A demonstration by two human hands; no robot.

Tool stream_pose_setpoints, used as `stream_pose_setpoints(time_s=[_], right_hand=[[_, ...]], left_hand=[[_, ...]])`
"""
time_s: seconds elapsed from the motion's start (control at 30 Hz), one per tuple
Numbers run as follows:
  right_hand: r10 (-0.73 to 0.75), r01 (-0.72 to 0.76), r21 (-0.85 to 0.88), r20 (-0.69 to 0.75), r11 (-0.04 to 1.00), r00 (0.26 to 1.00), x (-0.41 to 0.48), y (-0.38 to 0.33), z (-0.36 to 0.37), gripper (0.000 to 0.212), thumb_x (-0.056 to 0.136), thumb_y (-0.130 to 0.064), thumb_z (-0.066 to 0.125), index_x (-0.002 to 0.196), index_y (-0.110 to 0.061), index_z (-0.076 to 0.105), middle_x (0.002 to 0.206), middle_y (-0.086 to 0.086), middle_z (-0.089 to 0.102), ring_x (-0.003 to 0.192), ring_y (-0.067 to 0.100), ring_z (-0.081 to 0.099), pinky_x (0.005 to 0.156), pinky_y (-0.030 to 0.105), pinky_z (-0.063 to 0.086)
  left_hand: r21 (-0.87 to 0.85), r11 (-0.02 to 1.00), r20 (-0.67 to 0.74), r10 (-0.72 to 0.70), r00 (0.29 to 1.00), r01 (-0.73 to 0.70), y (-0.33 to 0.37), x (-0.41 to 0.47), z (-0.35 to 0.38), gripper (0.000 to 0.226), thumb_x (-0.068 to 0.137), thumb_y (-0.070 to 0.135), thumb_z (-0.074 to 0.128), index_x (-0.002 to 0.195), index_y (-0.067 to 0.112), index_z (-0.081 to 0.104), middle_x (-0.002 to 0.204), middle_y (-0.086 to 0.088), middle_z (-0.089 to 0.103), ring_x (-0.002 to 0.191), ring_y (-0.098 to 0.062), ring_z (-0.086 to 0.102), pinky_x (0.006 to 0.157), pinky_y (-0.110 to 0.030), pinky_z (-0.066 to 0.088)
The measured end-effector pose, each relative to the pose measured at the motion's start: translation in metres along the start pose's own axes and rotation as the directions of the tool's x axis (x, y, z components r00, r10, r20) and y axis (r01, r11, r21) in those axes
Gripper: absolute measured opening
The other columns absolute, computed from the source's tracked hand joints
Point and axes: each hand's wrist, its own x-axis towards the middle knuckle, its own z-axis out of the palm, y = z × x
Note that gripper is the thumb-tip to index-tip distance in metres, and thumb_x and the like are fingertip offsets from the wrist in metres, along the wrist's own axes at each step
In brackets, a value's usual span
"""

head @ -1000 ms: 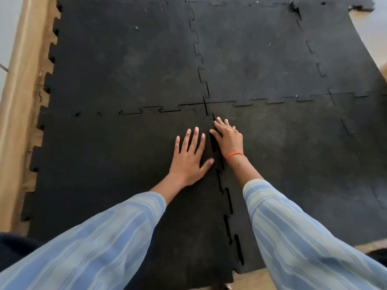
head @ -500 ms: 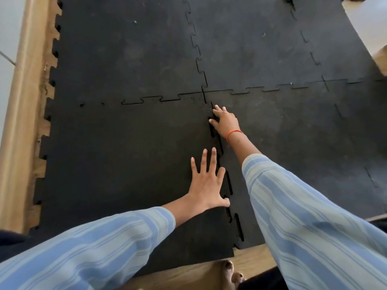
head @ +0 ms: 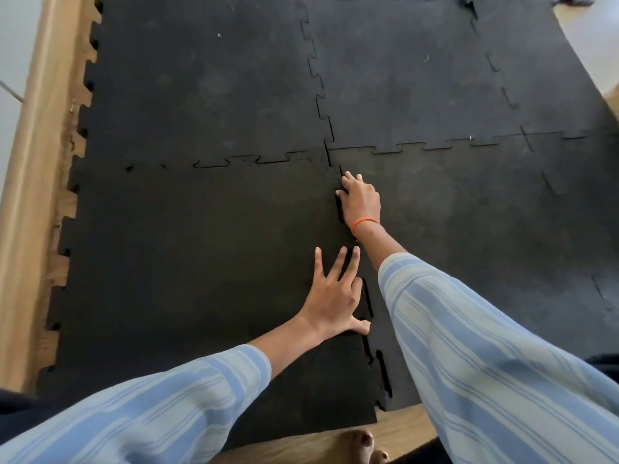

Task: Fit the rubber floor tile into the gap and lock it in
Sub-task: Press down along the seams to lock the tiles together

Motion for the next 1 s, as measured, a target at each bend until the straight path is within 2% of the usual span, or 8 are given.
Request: stream_pose_setpoints(time_s=[0.13, 0.23, 0.33, 0.4, 0.53, 0.73, 0.9, 1.0], right_hand=[[0.018, -0.018, 0.002, -0.067, 1.0, 0.998, 0.001, -0.002, 0.0, 0.028, 0.097, -0.014, 0.048, 0.122, -0.006, 0.058, 0.138, 0.012, 0.053, 0.123, 0.035, 0.051, 0.096, 0.046, 0.044], [0.077, -0.071, 0.059, -0.122, 0.996, 0.989, 0.002, -0.001, -0.001, 0.028, 0.094, -0.016, 0.053, 0.121, -0.01, 0.061, 0.129, 0.011, 0.06, 0.112, 0.036, 0.059, 0.09, 0.043, 0.048], [0.098, -0.094, 0.066, -0.068, 0.993, 0.993, 0.007, 0.001, -0.011, 0.035, 0.091, -0.02, 0.058, 0.126, -0.016, 0.058, 0.125, 0.011, 0.063, 0.113, 0.036, 0.058, 0.092, 0.042, 0.048], [0.046, -0.046, -0.015, 0.011, 0.999, 0.999, 0.009, -0.001, -0.014, 0.047, 0.093, -0.02, 0.054, 0.139, -0.022, 0.043, 0.137, 0.009, 0.054, 0.124, 0.036, 0.051, 0.095, 0.045, 0.045], [-0.064, 0.078, -0.168, 0.085, 0.983, 0.994, 0.004, -0.001, 0.001, 0.054, 0.098, -0.01, 0.035, 0.149, -0.024, 0.021, 0.158, -0.005, 0.02, 0.145, 0.023, 0.021, 0.107, 0.056, 0.032], [-0.049, 0.057, -0.187, 0.048, 0.981, 0.998, 0.003, -0.003, 0.01, 0.057, 0.097, -0.005, 0.036, 0.149, -0.019, 0.02, 0.158, -0.003, 0.021, 0.146, 0.021, 0.018, 0.111, 0.056, 0.027], [-0.063, 0.077, -0.165, 0.088, 0.983, 0.994, 0.003, 0.0, 0.012, 0.055, 0.097, -0.013, 0.033, 0.15, -0.017, 0.018, 0.159, -0.002, 0.017, 0.147, 0.018, 0.012, 0.116, 0.054, 0.019], [-0.059, 0.071, -0.105, 0.112, 0.992, 0.992, 0.002, -0.001, 0.011, 0.057, 0.096, -0.028, 0.032, 0.15, -0.015, 0.019, 0.16, -0.001, 0.012, 0.148, 0.014, 0.008, 0.118, 0.053, 0.01]], left_hand=[[-0.014, 1.0, 0.022, -0.015, 1.0, 0.015, 0.004, 0.005, -0.002, 0.079, 0.072, 0.064, 0.064, 0.117, 0.0, 0.058, 0.155, -0.022, 0.019, 0.144, -0.035, 0.017, 0.107, -0.072, 0.004], [-0.077, 0.993, 0.105, -0.084, 0.991, 0.093, 0.014, 0.012, -0.001, 0.094, 0.077, 0.062, 0.062, 0.141, 0.0, 0.035, 0.157, -0.021, 0.011, 0.146, -0.034, 0.003, 0.107, -0.07, 0.001], [-0.066, 0.994, 0.109, -0.083, 0.991, 0.09, 0.016, 0.008, 0.004, 0.1, 0.079, 0.062, 0.06, 0.149, 0.003, 0.019, 0.158, -0.023, 0.003, 0.145, -0.037, -0.002, 0.108, -0.069, 0.003], [-0.051, 0.998, 0.071, -0.027, 0.997, 0.03, 0.011, 0.003, 0.011, 0.094, 0.084, 0.062, 0.052, 0.152, 0.012, 0.012, 0.159, -0.019, 0.001, 0.145, -0.037, -0.006, 0.108, -0.068, 0.0], [-0.078, 0.994, 0.052, 0.084, 0.995, -0.079, 0.0, 0.002, 0.02, 0.075, 0.087, 0.063, 0.042, 0.15, 0.027, 0.022, 0.161, -0.007, 0.008, 0.145, -0.036, -0.013, 0.108, -0.068, -0.008], [-0.059, 0.989, 0.024, 0.136, 0.99, -0.135, -0.008, 0.003, 0.023, 0.066, 0.084, 0.063, 0.046, 0.139, 0.026, 0.045, 0.153, -0.004, 0.035, 0.145, -0.038, 0.007, 0.109, -0.07, 0.006], [-0.11, 0.975, -0.016, 0.192, 0.981, -0.192, -0.023, 0.001, 0.028, 0.068, 0.09, 0.062, 0.034, 0.148, 0.028, 0.024, 0.158, -0.005, 0.022, 0.147, -0.028, 0.003, 0.114, -0.06, -0.001], [-0.14, 0.976, -0.172, 0.141, 0.975, -0.166, -0.048, 0.0, 0.026, 0.063, 0.092, 0.043, 0.043, 0.146, 0.01, 0.034, 0.155, -0.011, 0.029, 0.144, -0.024, 0.024, 0.117, -0.05, 0.016]])
